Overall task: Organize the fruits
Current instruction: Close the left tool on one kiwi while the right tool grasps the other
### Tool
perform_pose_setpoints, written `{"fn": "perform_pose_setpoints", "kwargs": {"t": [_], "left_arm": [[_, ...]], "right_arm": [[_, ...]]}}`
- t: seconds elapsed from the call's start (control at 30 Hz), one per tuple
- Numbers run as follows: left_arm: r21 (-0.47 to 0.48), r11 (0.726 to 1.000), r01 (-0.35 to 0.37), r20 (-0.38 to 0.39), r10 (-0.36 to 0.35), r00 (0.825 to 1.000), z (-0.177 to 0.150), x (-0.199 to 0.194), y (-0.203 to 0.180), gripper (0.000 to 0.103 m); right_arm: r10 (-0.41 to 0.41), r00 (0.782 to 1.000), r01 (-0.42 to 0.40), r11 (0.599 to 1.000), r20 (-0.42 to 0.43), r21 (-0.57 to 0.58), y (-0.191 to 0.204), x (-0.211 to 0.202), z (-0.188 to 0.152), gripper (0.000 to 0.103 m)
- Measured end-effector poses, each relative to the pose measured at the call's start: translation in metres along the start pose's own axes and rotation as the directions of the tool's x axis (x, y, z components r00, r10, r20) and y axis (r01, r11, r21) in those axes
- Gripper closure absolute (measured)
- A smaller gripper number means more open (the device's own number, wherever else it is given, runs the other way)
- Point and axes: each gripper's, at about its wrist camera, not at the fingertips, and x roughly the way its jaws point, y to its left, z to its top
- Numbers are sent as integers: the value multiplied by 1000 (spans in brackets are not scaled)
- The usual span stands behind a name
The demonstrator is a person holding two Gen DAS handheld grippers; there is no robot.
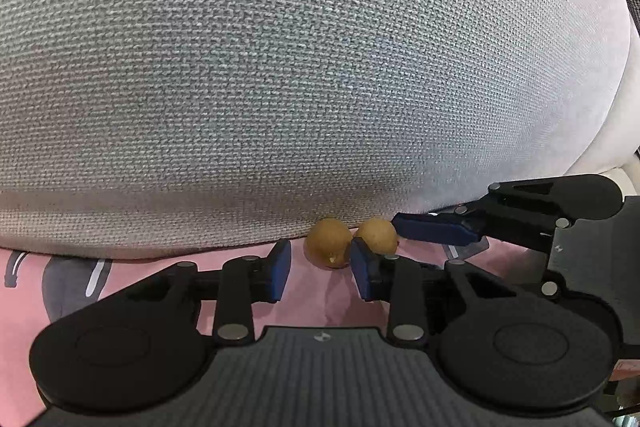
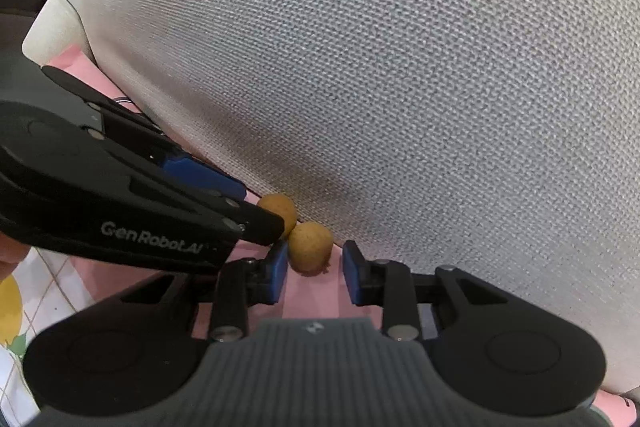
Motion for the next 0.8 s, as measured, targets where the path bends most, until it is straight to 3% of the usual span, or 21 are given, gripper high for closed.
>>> {"fn": "perform_pose_setpoints", "kwargs": {"t": [0.53, 0.57, 0.8], "left_arm": [[-51, 999, 1, -3, -1, 1000, -10, 34, -14, 72], [-56, 998, 0, -1, -1, 1000, -11, 34, -15, 76], [-53, 998, -18, 19, 19, 1000, -16, 28, -29, 77]], "right_arm": [[-20, 1000, 21, 999, -24, 33, -20, 20, 12, 80], [-19, 1000, 20, 999, -23, 36, -21, 21, 12, 80], [-21, 1000, 21, 999, -8, 38, -18, 22, 12, 83]]}}
